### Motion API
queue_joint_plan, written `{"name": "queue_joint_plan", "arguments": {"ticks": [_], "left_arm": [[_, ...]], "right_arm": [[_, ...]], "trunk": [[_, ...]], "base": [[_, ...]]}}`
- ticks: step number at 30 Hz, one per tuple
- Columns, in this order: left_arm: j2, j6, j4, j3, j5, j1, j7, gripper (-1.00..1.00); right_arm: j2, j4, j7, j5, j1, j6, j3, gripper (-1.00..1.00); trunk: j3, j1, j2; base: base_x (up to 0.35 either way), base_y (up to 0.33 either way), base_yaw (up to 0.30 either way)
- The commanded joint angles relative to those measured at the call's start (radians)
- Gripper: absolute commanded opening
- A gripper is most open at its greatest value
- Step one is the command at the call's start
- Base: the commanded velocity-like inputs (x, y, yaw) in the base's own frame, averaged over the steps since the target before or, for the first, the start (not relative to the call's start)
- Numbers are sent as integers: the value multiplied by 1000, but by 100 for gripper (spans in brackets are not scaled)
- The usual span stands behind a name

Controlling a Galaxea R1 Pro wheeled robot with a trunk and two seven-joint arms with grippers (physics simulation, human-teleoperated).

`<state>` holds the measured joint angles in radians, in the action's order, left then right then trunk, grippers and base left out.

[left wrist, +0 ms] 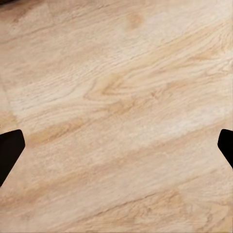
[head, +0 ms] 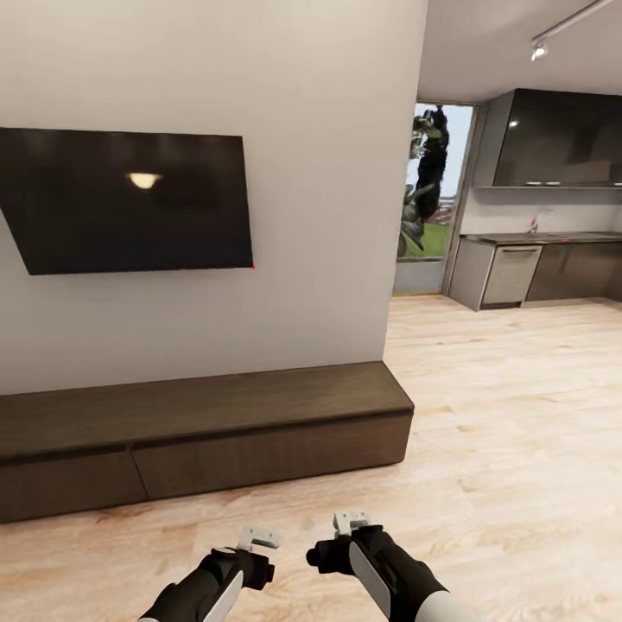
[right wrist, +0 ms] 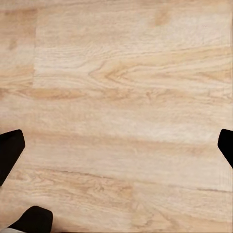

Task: Place each of the two pumpkins and all three candles from the living room inside a cabinet in the living room (use any cabinet), then make sure every cabinet is closed, and position the cauldron so it is next to a table in the living room.

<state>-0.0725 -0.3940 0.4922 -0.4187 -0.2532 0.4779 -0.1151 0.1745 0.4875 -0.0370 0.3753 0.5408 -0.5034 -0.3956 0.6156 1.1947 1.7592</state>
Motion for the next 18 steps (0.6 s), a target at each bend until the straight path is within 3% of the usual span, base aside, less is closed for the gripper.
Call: {"name": "queue_joint_plan", "arguments": {"ticks": [1,4,7,13,16,17,18], "left_arm": [[2,-1,2,-7,-11,1,-8,100],[4,15,24,-5,-11,1,-4,100],[4,24,92,-4,-15,-1,-4,100],[8,-19,301,2,-18,-16,-11,100],[29,-207,536,6,-16,-23,-16,100],[45,-296,650,19,-17,-25,-25,100],[57,-381,756,56,-18,-25,-36,100]], "right_arm": [[0,0,-4,4,1,6,-1,100],[0,-3,-9,7,1,48,8,100],[0,-8,-14,7,1,100,44,100],[0,-19,-50,6,0,160,156,100],[0,-23,-76,5,-1,201,232,100],[-5,-23,-81,6,-2,224,261,100],[-15,-23,-83,7,-3,241,290,100]], "trunk": [[1,0,1],[1,0,1],[1,0,1],[1,0,1],[1,0,1],[1,0,1],[1,0,1]], "base": [[10,33,0],[6,19,0],[2,7,0],[1,2,0],[0,0,0],[0,0,0],[0,0,0]]}}
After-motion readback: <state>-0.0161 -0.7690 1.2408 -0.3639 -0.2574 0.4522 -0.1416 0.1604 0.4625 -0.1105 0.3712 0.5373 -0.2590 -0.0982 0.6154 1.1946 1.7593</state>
